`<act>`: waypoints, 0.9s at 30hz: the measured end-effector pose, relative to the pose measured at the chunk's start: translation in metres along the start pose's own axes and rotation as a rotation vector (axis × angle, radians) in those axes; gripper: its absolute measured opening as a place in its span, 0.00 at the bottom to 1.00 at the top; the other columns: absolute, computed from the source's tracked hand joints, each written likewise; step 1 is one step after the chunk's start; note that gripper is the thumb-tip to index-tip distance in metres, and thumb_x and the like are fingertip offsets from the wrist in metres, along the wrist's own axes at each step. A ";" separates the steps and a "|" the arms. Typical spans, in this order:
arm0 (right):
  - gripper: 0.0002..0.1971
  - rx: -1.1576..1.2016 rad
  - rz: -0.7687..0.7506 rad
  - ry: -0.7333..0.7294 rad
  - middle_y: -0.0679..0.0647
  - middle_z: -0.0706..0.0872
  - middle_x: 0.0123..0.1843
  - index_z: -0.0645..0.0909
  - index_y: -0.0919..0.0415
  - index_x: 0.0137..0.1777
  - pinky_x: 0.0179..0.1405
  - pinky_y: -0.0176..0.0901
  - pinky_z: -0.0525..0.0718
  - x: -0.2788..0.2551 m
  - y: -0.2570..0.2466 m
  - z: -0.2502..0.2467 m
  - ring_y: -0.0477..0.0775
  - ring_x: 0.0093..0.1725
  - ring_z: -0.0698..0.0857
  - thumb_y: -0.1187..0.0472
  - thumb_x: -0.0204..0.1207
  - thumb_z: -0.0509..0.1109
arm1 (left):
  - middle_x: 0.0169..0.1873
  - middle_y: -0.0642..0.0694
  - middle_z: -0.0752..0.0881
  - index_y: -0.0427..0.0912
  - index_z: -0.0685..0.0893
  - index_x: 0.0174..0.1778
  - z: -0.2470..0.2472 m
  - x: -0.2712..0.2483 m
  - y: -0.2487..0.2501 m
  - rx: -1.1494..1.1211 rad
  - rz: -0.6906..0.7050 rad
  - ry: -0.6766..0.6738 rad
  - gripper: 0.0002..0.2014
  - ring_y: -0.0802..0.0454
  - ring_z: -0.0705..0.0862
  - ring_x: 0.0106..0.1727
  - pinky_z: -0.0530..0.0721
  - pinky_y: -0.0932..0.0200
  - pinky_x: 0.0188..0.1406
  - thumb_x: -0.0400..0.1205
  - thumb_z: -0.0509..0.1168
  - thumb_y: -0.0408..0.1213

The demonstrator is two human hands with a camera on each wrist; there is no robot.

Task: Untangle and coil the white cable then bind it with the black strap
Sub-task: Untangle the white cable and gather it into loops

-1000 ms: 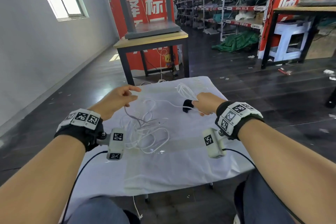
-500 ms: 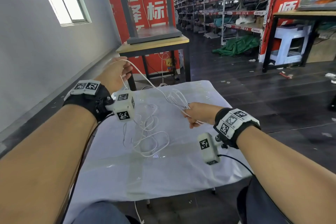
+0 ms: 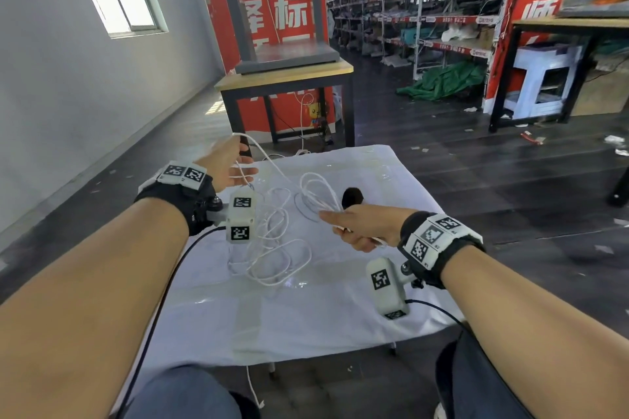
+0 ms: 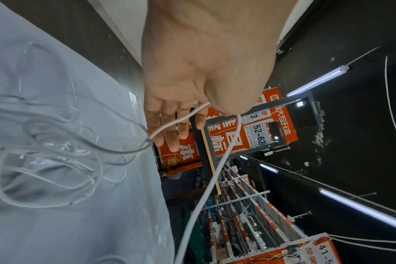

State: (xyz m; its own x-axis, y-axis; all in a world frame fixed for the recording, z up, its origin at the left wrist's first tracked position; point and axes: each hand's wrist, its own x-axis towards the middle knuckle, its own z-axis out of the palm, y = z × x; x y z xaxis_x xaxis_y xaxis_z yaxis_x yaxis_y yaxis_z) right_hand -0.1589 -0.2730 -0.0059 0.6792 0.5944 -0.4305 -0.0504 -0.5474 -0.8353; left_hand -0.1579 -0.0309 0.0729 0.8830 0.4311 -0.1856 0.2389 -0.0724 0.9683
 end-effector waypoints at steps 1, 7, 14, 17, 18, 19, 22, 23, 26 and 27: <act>0.24 -0.010 0.025 -0.005 0.45 0.62 0.21 0.65 0.54 0.32 0.17 0.33 0.57 0.002 0.000 0.001 0.44 0.17 0.60 0.35 0.79 0.57 | 0.51 0.37 0.82 0.39 0.77 0.55 0.001 -0.001 0.001 -0.021 0.006 -0.009 0.13 0.42 0.86 0.42 0.85 0.48 0.45 0.87 0.55 0.45; 0.23 -0.050 0.099 -0.091 0.46 0.63 0.21 0.66 0.55 0.33 0.19 0.33 0.57 0.011 -0.001 0.007 0.43 0.17 0.61 0.38 0.82 0.56 | 0.47 0.40 0.82 0.43 0.76 0.53 0.009 0.000 0.002 0.025 0.044 -0.044 0.24 0.43 0.86 0.40 0.85 0.51 0.42 0.87 0.45 0.59; 0.22 0.221 0.041 -0.127 0.45 0.64 0.19 0.67 0.57 0.34 0.15 0.29 0.59 0.008 0.002 0.003 0.42 0.16 0.60 0.42 0.84 0.55 | 0.44 0.43 0.82 0.39 0.79 0.52 -0.001 0.015 -0.020 0.377 0.137 -0.064 0.07 0.52 0.80 0.37 0.81 0.62 0.39 0.87 0.58 0.36; 0.22 0.340 0.014 -0.160 0.46 0.63 0.19 0.68 0.56 0.33 0.14 0.30 0.62 0.007 0.001 -0.002 0.42 0.16 0.60 0.41 0.83 0.56 | 0.42 0.40 0.86 0.33 0.79 0.57 -0.001 0.012 -0.029 0.307 0.094 -0.142 0.10 0.52 0.85 0.35 0.85 0.64 0.36 0.87 0.58 0.37; 0.23 0.389 -0.002 -0.171 0.46 0.63 0.20 0.69 0.56 0.33 0.14 0.30 0.62 0.006 0.001 -0.004 0.42 0.16 0.60 0.40 0.82 0.57 | 0.41 0.40 0.87 0.33 0.79 0.57 -0.001 0.010 -0.030 0.272 0.081 -0.157 0.11 0.51 0.86 0.35 0.86 0.65 0.35 0.87 0.58 0.36; 0.23 0.435 -0.020 -0.180 0.46 0.62 0.20 0.69 0.56 0.33 0.15 0.30 0.62 0.005 0.000 -0.004 0.42 0.16 0.61 0.40 0.82 0.57 | 0.40 0.39 0.87 0.33 0.78 0.58 0.000 0.009 -0.032 0.229 0.072 -0.165 0.10 0.50 0.86 0.36 0.87 0.65 0.35 0.88 0.56 0.36; 0.23 0.558 -0.074 -0.209 0.46 0.62 0.20 0.70 0.56 0.32 0.15 0.31 0.62 0.005 -0.004 -0.005 0.42 0.16 0.60 0.40 0.81 0.58 | 0.38 0.39 0.88 0.34 0.75 0.59 0.002 0.005 -0.038 0.128 0.049 -0.187 0.11 0.49 0.88 0.37 0.88 0.64 0.35 0.89 0.51 0.36; 0.23 0.590 -0.095 -0.211 0.46 0.61 0.20 0.70 0.56 0.32 0.14 0.31 0.61 0.005 -0.005 -0.004 0.42 0.16 0.60 0.41 0.82 0.58 | 0.37 0.39 0.89 0.34 0.75 0.60 0.003 0.003 -0.041 0.122 0.038 -0.205 0.12 0.49 0.89 0.36 0.88 0.62 0.37 0.90 0.51 0.38; 0.23 0.684 -0.146 -0.188 0.46 0.61 0.19 0.69 0.56 0.32 0.15 0.30 0.59 0.005 -0.011 -0.003 0.41 0.15 0.60 0.41 0.83 0.56 | 0.48 0.36 0.88 0.37 0.74 0.64 0.007 -0.001 -0.047 0.223 0.030 -0.277 0.15 0.45 0.87 0.44 0.85 0.54 0.53 0.89 0.52 0.42; 0.23 0.713 -0.155 -0.173 0.46 0.61 0.20 0.69 0.56 0.32 0.15 0.30 0.59 0.005 -0.012 -0.003 0.41 0.15 0.60 0.42 0.83 0.56 | 0.52 0.35 0.86 0.39 0.75 0.65 0.009 -0.002 -0.048 0.280 0.044 -0.305 0.16 0.45 0.85 0.47 0.84 0.52 0.57 0.89 0.52 0.44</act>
State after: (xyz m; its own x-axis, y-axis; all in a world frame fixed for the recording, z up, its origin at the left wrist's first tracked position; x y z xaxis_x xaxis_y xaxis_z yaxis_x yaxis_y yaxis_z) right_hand -0.1529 -0.2651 0.0031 0.5955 0.7497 -0.2887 -0.4660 0.0297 -0.8843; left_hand -0.1672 -0.0357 0.0255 0.9639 0.1391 -0.2270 0.2621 -0.3450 0.9013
